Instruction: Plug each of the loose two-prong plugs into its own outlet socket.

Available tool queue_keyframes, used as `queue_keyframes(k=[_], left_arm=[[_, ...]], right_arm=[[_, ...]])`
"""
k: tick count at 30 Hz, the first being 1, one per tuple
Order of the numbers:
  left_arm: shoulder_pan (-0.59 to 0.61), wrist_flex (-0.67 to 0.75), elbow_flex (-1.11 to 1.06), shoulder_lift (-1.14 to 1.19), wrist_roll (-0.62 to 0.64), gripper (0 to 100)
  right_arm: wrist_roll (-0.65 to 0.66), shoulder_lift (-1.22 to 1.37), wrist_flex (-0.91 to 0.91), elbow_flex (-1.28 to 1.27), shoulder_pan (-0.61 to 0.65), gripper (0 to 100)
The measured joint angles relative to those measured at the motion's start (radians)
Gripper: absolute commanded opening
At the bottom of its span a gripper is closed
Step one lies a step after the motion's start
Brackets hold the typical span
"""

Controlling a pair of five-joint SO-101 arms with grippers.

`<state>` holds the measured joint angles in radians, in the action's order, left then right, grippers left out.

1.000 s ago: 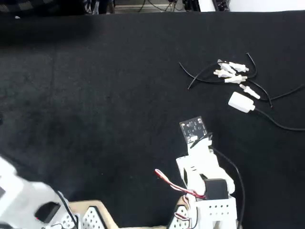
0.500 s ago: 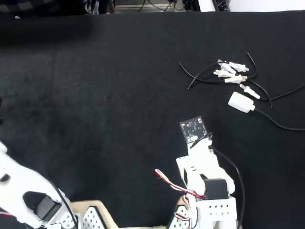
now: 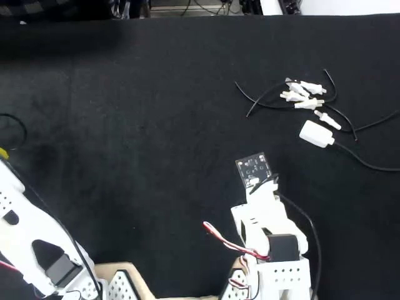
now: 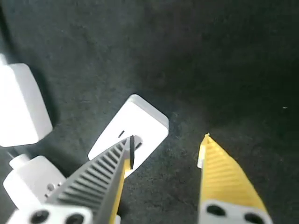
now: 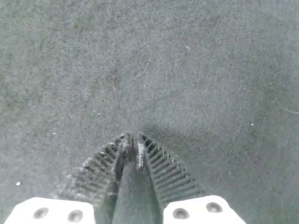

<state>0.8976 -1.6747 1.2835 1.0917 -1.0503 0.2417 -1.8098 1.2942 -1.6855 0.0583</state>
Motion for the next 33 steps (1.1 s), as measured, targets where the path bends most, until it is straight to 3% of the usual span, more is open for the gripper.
queue_keyframes(k=[14, 21, 33], left_arm=[[0.023, -0.049, 0.319, 0.089, -0.044, 24], [0.052, -0.052, 0.328, 0.138, -0.098, 24], [0.058, 0.071, 0.339, 0.264, -0.103, 24]], right_arm=[[0.0, 0.0, 0.0, 0.0, 0.0, 1.2], [0.0, 0.0, 0.0, 0.0, 0.0, 1.2], [0.0, 0.0, 0.0, 0.0, 0.0, 1.2]])
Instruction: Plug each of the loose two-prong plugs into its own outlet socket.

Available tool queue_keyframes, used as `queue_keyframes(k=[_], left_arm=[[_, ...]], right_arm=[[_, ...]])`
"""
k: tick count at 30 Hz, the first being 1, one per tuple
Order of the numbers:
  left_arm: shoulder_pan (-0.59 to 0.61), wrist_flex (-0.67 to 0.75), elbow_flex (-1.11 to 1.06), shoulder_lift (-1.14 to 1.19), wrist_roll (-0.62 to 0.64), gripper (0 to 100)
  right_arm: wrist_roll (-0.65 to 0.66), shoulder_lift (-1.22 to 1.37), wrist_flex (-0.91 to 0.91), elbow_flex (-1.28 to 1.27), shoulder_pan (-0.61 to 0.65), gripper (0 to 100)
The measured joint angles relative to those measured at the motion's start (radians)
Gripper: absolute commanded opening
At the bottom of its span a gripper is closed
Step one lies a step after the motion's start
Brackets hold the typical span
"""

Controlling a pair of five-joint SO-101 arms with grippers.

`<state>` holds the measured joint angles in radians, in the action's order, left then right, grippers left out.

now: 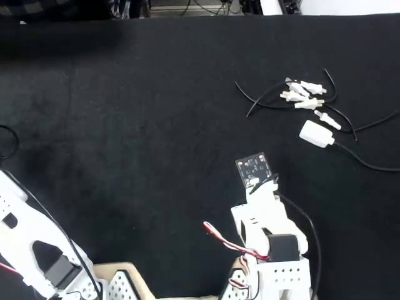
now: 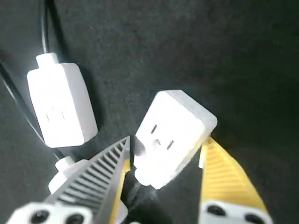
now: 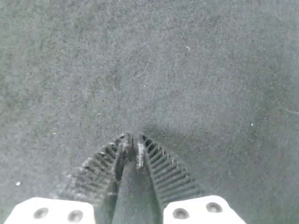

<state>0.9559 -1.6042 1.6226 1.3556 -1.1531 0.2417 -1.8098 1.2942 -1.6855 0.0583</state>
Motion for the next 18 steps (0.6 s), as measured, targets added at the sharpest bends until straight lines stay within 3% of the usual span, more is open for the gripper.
queue_keyframes(k=[8, 13, 18], left_arm=[[0.005, 0.003, 0.002, 0.011, 0.002, 22], [0.003, -0.02, -0.012, 0.011, 0.002, 2], [0.0, -0.058, 0.012, 0.0, 0.002, 3]], right_arm=[[0.0, 0.0, 0.0, 0.0, 0.0, 1.2], [0.0, 0.0, 0.0, 0.0, 0.0, 1.2], [0.0, 0.0, 0.0, 0.0, 0.0, 1.2]])
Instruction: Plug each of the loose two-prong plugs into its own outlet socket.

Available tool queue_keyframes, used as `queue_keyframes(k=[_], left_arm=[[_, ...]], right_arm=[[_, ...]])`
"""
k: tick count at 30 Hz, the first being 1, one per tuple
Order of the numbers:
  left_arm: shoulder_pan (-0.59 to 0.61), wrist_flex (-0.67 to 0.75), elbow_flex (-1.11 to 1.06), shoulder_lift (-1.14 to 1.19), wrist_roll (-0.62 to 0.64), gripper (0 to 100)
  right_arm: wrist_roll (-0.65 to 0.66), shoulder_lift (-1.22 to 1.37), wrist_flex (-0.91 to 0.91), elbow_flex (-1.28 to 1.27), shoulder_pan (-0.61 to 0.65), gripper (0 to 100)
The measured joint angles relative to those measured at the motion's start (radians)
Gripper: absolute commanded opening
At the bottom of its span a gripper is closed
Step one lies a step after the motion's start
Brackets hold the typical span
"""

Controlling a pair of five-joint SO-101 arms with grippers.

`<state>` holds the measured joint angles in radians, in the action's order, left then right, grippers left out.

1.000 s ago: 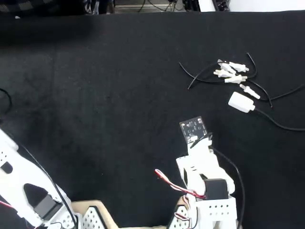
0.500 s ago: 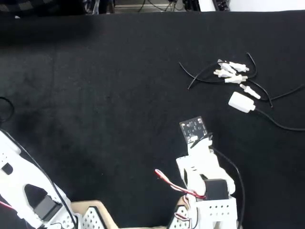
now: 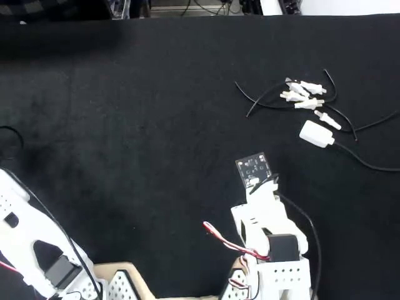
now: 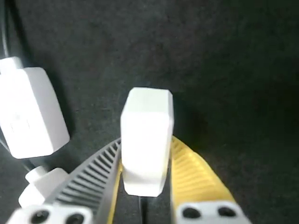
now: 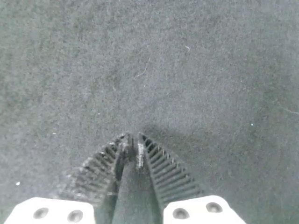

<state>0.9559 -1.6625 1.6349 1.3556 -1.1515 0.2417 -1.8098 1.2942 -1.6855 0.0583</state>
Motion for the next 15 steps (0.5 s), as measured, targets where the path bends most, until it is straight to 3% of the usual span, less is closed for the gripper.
queue_keyframes(k=[9, 15], left_arm=[[-0.054, -0.086, -0.002, -0.221, 0.014, 3], [-0.129, -0.095, -0.003, -0.374, 0.206, 3]], right_arm=[[0.0, 0.0, 0.0, 0.0, 0.0, 1.2], [0.0, 0.0, 0.0, 0.0, 0.0, 1.2]])
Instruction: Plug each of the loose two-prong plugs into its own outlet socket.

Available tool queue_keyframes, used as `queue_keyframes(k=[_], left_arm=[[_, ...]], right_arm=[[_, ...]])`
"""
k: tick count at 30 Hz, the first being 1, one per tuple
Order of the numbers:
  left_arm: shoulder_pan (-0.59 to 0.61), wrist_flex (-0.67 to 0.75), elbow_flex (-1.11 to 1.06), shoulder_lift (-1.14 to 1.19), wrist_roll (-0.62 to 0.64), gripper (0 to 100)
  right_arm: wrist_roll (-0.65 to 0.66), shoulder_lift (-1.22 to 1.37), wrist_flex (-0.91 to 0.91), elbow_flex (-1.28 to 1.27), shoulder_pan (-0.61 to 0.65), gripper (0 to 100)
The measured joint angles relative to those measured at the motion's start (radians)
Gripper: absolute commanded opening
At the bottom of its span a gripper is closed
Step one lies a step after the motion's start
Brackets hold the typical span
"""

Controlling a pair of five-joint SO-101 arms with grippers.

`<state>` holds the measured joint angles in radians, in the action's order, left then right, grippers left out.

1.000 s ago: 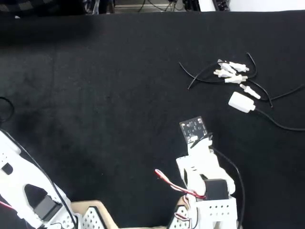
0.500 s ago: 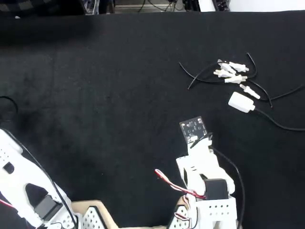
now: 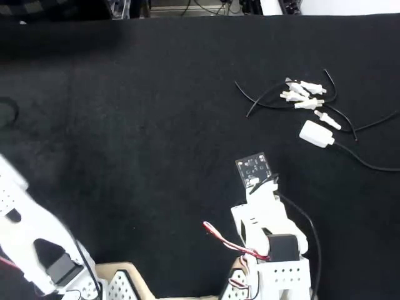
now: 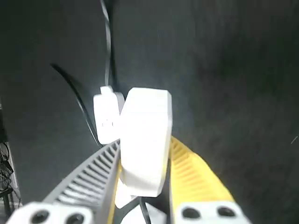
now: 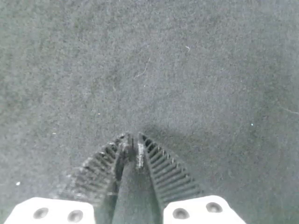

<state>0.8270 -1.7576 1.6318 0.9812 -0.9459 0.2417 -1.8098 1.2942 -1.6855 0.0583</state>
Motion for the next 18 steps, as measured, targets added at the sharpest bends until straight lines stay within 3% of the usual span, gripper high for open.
queue_keyframes(k=[3, 7, 12, 18], left_arm=[[-0.057, 0.0, -0.08, -0.089, 0.095, 3], [-0.138, 0.0, -0.35, -0.267, 0.229, 3], [-0.288, 0.003, -0.868, -0.637, 0.258, 3], [-0.571, 0.006, -1.524, -1.076, 0.261, 3]], right_arm=[[0.0, 0.0, 0.0, 0.0, 0.0, 1.2], [0.0, 0.0, 0.0, 0.0, 0.0, 1.2], [0.0, 0.0, 0.0, 0.0, 0.0, 1.2], [0.0, 0.0, 0.0, 0.0, 0.0, 1.2]])
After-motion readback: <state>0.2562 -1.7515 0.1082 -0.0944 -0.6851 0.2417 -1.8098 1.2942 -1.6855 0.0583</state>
